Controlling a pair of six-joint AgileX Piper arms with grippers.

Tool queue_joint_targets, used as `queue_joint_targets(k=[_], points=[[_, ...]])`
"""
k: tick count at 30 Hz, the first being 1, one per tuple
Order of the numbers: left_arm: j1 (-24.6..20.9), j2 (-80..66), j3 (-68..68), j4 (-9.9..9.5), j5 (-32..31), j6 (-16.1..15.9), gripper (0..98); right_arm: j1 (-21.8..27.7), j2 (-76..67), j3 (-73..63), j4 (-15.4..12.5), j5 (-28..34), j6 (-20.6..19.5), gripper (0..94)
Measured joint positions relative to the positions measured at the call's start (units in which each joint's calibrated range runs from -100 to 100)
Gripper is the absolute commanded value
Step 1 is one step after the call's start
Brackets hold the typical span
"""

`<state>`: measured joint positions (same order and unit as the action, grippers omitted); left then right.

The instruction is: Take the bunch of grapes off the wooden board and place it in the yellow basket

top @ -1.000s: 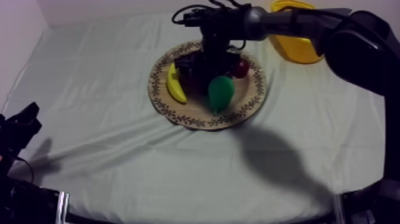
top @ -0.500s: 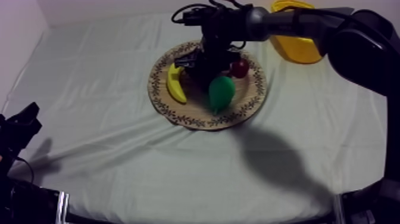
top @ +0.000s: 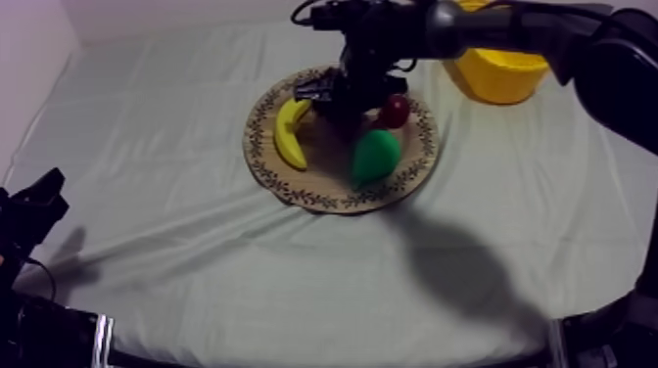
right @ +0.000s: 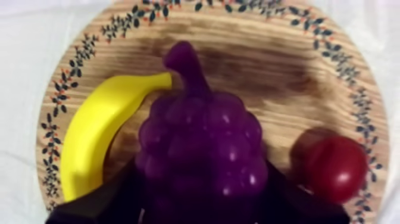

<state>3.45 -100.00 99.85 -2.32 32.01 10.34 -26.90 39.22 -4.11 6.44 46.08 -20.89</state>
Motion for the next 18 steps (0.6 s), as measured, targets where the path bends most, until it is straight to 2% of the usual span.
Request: queue_joint_targets(k=[9, 18], points=[[0.0, 0.0, 0.0, 0.0, 0.0, 0.0, 0.1, 1.79, -12.91, 8.83, 2.0, -0.52, 1.8, 31.0], [0.0, 0.0, 0.0, 0.0, 0.0, 0.0, 0.1, 4.17, -28.91, 23.79, 3.03, -0.96, 5.11, 30.2]])
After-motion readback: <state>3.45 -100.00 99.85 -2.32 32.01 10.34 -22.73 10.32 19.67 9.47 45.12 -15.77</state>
